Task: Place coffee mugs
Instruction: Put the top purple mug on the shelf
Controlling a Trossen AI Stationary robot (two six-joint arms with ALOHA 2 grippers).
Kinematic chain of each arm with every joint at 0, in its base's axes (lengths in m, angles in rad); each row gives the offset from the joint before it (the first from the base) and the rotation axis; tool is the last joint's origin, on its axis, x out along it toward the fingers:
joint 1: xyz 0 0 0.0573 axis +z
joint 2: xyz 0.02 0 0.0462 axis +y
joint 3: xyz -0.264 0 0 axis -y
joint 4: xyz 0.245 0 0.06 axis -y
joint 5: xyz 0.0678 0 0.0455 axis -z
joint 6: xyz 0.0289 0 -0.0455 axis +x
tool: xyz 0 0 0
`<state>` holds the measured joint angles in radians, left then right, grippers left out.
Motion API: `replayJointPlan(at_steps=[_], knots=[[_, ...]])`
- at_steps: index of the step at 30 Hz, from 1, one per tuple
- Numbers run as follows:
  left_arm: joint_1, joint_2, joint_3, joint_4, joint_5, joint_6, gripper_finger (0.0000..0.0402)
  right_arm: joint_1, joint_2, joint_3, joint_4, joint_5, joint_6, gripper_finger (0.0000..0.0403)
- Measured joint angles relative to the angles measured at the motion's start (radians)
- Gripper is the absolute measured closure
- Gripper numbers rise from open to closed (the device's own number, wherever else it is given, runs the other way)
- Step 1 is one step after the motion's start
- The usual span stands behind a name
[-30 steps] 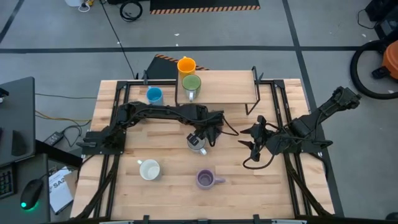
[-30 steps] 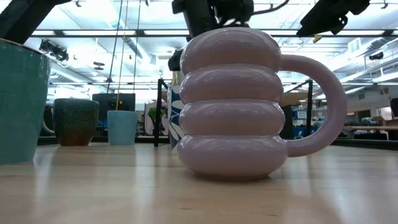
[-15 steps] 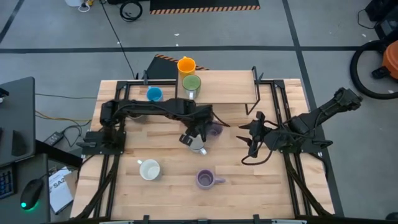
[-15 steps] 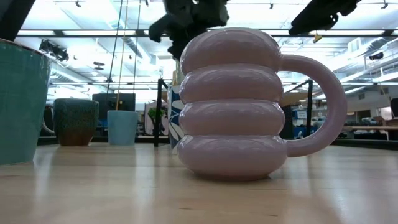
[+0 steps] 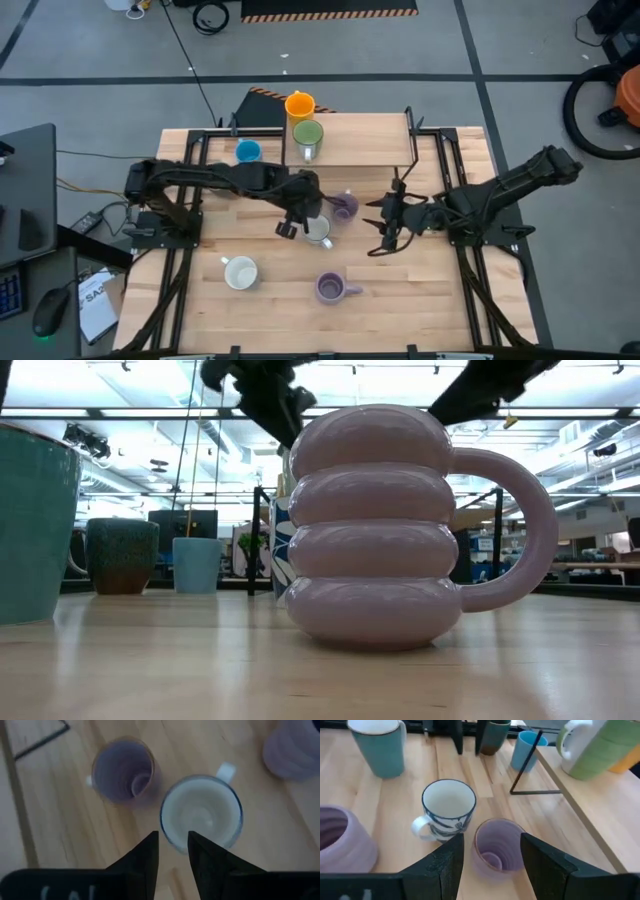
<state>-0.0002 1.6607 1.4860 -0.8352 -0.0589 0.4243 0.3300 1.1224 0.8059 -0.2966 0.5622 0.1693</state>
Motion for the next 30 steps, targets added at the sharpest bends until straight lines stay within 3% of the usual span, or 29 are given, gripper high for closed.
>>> replayJointPlan(at_steps=[8,30], knots=[[0.000,-0.119,-0.113,0.132,-0.009,-0.092,0.0292,-0.092,0.042,0.035,0.042,-0.138,-0.045,0.0202],[0.000,-0.446,-0.591,0.485,-0.086,-0.256,0.0292,-0.198,0.492,0.474,-0.376,-0.308,-0.196,0.0202]])
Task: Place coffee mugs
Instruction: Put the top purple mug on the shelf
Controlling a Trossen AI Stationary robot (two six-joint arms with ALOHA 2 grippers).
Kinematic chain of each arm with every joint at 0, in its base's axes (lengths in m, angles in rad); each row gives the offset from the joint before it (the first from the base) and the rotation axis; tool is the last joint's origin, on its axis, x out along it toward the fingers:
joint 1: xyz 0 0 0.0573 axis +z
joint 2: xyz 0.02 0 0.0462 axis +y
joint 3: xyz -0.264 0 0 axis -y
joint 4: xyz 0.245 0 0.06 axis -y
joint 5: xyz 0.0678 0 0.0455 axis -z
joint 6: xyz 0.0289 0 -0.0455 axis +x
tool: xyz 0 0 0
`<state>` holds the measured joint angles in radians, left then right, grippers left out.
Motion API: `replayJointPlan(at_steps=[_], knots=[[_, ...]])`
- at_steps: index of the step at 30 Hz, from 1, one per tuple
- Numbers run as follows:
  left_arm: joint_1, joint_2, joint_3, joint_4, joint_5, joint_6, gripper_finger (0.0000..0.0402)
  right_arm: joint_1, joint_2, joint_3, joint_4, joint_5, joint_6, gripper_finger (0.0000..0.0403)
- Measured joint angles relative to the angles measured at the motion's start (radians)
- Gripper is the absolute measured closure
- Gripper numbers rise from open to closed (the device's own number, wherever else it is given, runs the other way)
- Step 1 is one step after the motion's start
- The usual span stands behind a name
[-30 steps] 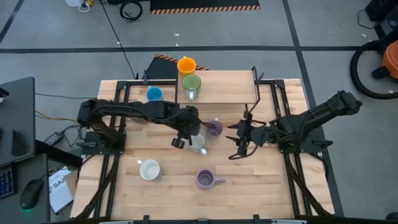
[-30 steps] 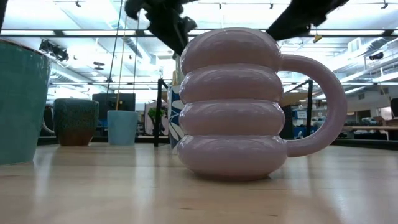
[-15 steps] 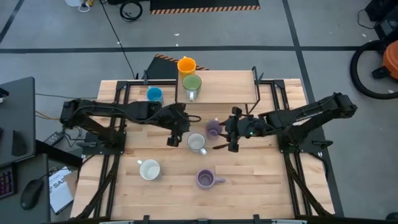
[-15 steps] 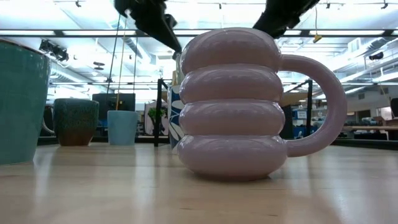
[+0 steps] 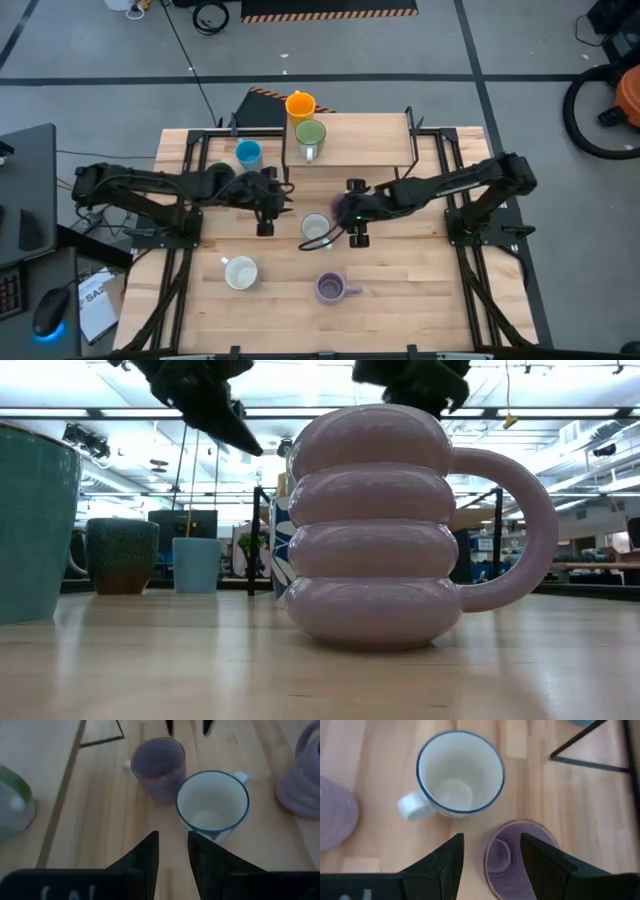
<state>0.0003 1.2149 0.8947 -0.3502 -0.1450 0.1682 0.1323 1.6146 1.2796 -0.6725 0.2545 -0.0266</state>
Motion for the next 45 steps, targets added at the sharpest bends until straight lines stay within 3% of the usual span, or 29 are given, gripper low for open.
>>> replayJointPlan(at_steps=[11,22,45], knots=[[0.000,-0.097,-0.128,0.036,-0.023,-0.084,0.0292,-0.052,0.154,0.061,-0.092,-0.030,-0.022,0.0202],[0.000,-0.118,-0.121,0.048,-0.023,-0.158,0.0292,-0.086,0.251,0.061,-0.112,-0.077,-0.028,0.0208],[0.000,-0.123,-0.122,0.048,-0.038,-0.157,0.0292,-0.088,0.265,0.061,-0.120,-0.095,-0.093,0.0336]])
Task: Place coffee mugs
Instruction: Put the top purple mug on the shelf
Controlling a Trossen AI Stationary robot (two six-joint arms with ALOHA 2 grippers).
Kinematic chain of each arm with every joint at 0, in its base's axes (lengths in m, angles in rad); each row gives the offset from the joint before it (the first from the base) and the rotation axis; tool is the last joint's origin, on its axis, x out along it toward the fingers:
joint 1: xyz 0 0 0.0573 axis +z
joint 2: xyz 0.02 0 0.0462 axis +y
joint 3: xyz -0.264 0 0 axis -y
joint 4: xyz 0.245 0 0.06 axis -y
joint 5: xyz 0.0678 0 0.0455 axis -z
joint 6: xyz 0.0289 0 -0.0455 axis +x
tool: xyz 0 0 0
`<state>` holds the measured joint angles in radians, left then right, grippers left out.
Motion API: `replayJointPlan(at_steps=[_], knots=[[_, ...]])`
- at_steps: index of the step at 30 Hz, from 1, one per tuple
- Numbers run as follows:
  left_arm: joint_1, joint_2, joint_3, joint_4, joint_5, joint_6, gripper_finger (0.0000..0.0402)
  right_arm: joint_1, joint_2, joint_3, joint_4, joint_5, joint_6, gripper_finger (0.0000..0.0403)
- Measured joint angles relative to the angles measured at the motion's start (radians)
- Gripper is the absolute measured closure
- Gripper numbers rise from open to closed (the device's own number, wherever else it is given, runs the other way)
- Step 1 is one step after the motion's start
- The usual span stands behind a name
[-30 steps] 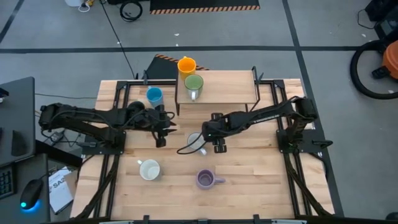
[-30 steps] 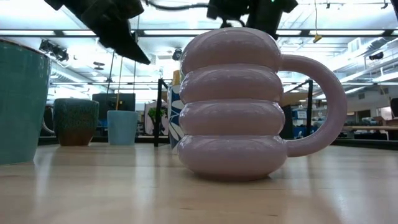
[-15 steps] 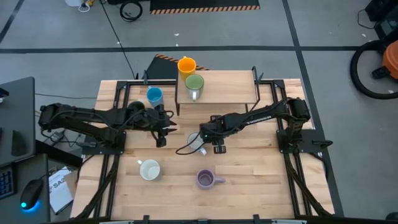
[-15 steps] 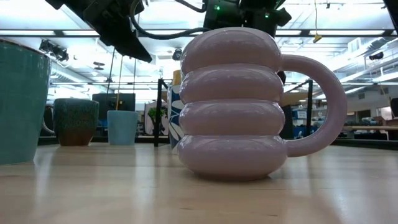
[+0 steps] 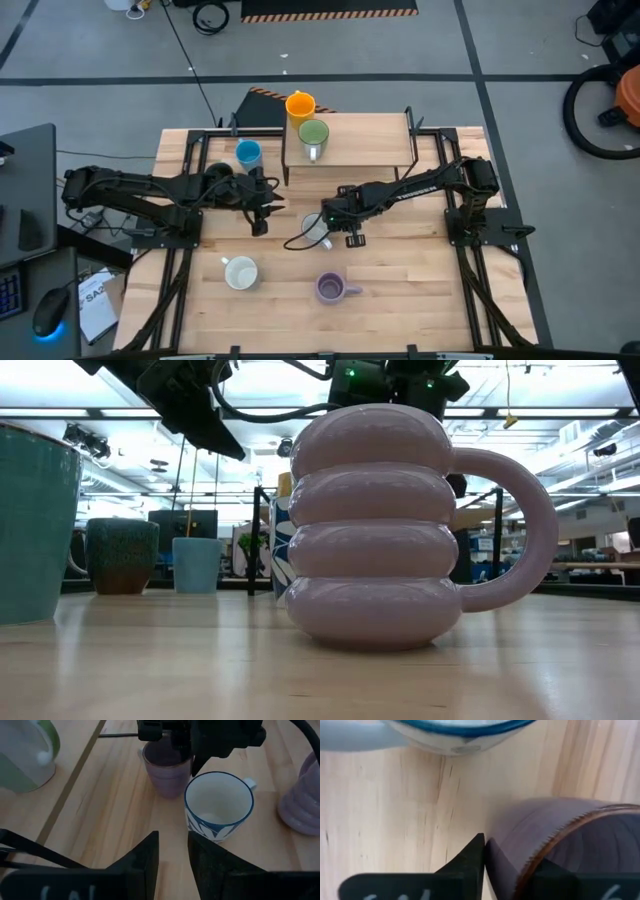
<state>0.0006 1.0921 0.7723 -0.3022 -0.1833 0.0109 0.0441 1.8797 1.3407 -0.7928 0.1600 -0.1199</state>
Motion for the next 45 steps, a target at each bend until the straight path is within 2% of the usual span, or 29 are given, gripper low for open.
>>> replayJointPlan(at_steps=[6,14,31,45], knots=[[0.000,0.000,0.000,0.000,0.000,0.000,0.0292,0.000,0.000,0.021,-0.046,0.000,-0.016,0.0364],[0.000,0.000,0.000,0.000,0.000,0.000,0.0292,0.001,-0.003,0.067,-0.113,-0.013,-0.053,0.0369],[0.000,0.000,0.000,-0.002,-0.026,-0.009,0.0292,-0.009,-0.003,0.339,-0.525,0.003,-0.062,0.0370],[0.000,0.000,0.001,-0.001,-0.026,-0.029,0.0292,-0.018,-0.004,0.568,-0.708,0.002,-0.186,0.0370]])
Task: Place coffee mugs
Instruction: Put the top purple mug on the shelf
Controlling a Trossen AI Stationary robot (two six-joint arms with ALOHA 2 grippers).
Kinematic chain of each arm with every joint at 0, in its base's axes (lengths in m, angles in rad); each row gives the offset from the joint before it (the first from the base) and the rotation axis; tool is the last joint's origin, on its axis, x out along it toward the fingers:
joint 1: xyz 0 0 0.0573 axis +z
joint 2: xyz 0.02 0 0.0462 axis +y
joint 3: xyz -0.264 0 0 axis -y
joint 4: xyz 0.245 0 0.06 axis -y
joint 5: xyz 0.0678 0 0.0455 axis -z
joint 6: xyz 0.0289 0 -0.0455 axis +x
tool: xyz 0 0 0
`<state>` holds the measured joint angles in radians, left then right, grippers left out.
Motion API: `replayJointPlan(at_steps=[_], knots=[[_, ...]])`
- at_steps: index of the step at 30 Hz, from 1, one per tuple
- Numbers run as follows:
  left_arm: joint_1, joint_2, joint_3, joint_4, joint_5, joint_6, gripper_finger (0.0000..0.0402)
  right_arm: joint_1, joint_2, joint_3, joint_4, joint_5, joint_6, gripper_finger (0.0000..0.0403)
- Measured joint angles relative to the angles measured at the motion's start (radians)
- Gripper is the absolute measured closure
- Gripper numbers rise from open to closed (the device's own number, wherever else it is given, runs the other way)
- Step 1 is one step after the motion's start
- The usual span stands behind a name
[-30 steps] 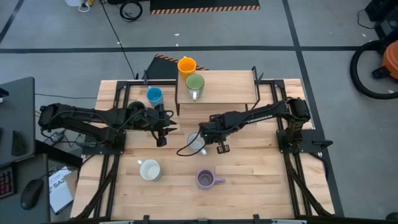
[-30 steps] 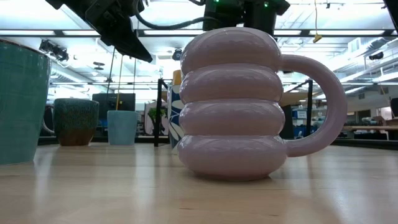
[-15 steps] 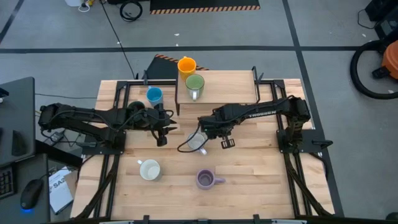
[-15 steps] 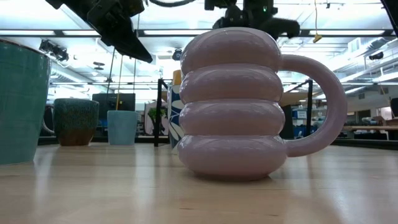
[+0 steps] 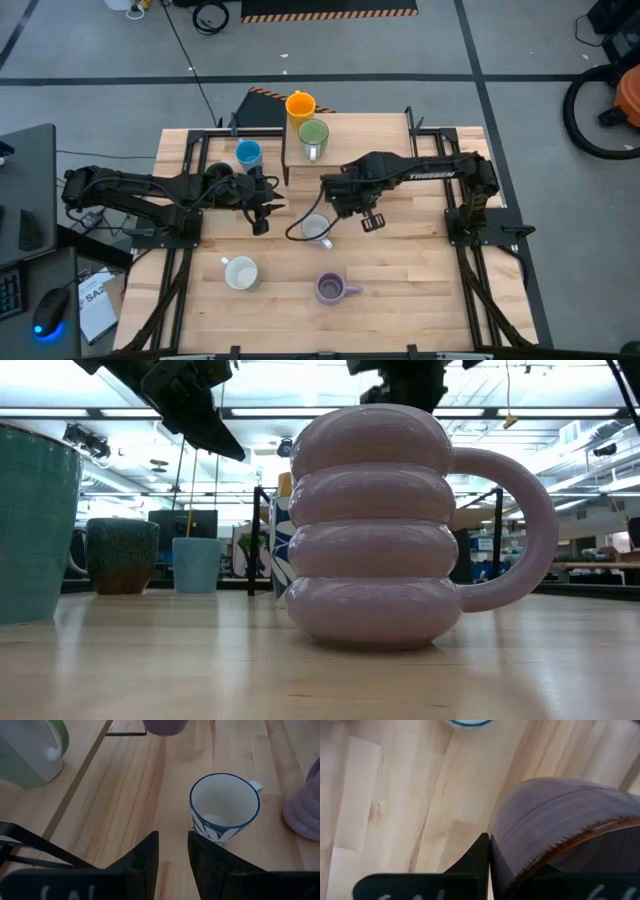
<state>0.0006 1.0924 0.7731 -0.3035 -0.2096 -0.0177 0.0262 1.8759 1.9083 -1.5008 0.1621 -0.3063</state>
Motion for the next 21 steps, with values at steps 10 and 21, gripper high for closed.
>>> replayJointPlan(at_steps=[10,21], knots=[[0.000,0.000,0.000,0.030,0.000,0.003,0.0292,-0.151,0.000,0.087,-0.070,-0.009,-0.086,0.0370],[0.002,0.000,0.000,0.054,0.000,0.050,0.0292,-0.366,0.000,0.087,-0.070,-0.026,-0.209,0.0370]])
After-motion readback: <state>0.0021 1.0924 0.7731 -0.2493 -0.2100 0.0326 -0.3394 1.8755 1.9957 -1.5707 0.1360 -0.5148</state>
